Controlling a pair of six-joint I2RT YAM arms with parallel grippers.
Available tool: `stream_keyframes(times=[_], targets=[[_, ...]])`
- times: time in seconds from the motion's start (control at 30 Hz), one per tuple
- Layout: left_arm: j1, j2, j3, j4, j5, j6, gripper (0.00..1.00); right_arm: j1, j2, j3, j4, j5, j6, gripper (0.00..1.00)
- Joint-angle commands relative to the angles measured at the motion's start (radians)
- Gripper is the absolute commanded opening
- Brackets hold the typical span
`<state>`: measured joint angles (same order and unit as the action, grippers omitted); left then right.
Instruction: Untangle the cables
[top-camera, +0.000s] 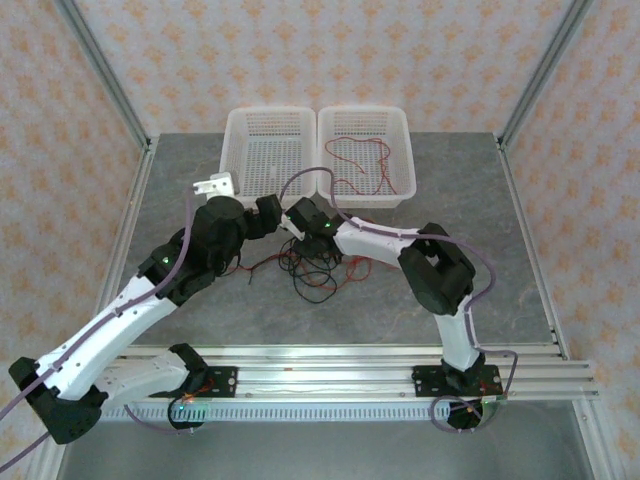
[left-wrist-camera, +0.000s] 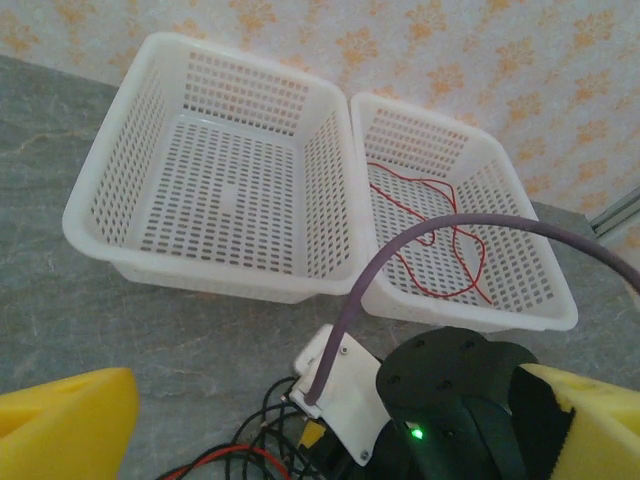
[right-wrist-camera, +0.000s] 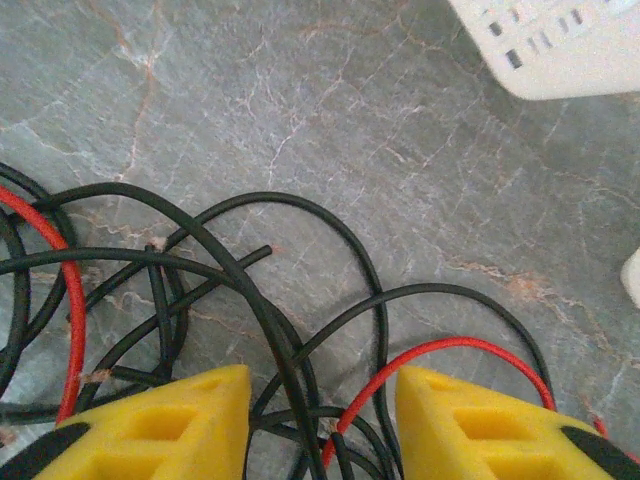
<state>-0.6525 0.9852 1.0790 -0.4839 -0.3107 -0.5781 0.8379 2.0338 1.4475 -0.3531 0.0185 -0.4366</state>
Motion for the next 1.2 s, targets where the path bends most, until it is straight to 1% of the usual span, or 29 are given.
stream_keyframes(times=[0.0, 0.07, 0.17, 0.2, 0.23, 0.37, 0.53, 0.83, 1.03, 1.17], targets=[[-0.002, -0.039, -0.018, -0.043, 0.001, -0.046, 0.96, 0.004, 0.022, 0.042, -0.014, 0.031, -0.007, 0.38], [-0.002, -0.052, -0.026, -0.051, -0.003, -0.051, 0.96, 0.004, 0.034, 0.052, -0.01, 0.051, -0.002, 0.3], [-0.002, -0.068, -0.043, -0.058, -0.003, -0.06, 0.96, 0.004, 0.04, 0.064, 0.0, 0.073, 0.009, 0.09], [-0.002, -0.073, -0.047, -0.063, -0.003, -0.062, 0.96, 0.004, 0.036, 0.066, 0.003, 0.075, 0.013, 0.04], [-0.002, -0.078, -0.052, -0.066, -0.003, -0.065, 0.96, 0.004, 0.032, 0.069, 0.004, 0.078, 0.019, 0.0], [-0.002, -0.102, -0.082, -0.077, -0.006, -0.078, 0.96, 0.003, -0.026, 0.067, 0.019, 0.071, 0.046, 0.0], [-0.002, -0.132, -0.143, -0.072, -0.012, -0.096, 0.95, 0.004, -0.152, 0.045, 0.057, 0.045, 0.121, 0.0], [-0.002, -0.146, -0.26, -0.003, 0.044, -0.128, 0.94, 0.003, -0.374, -0.055, 0.219, 0.005, 0.375, 0.0], [-0.002, -0.152, -0.302, 0.05, 0.056, -0.125, 0.93, 0.001, -0.495, -0.134, 0.356, -0.076, 0.563, 0.0], [-0.002, -0.147, -0.317, 0.101, 0.059, -0.098, 0.93, 0.0, -0.545, -0.143, 0.382, -0.115, 0.649, 0.0]])
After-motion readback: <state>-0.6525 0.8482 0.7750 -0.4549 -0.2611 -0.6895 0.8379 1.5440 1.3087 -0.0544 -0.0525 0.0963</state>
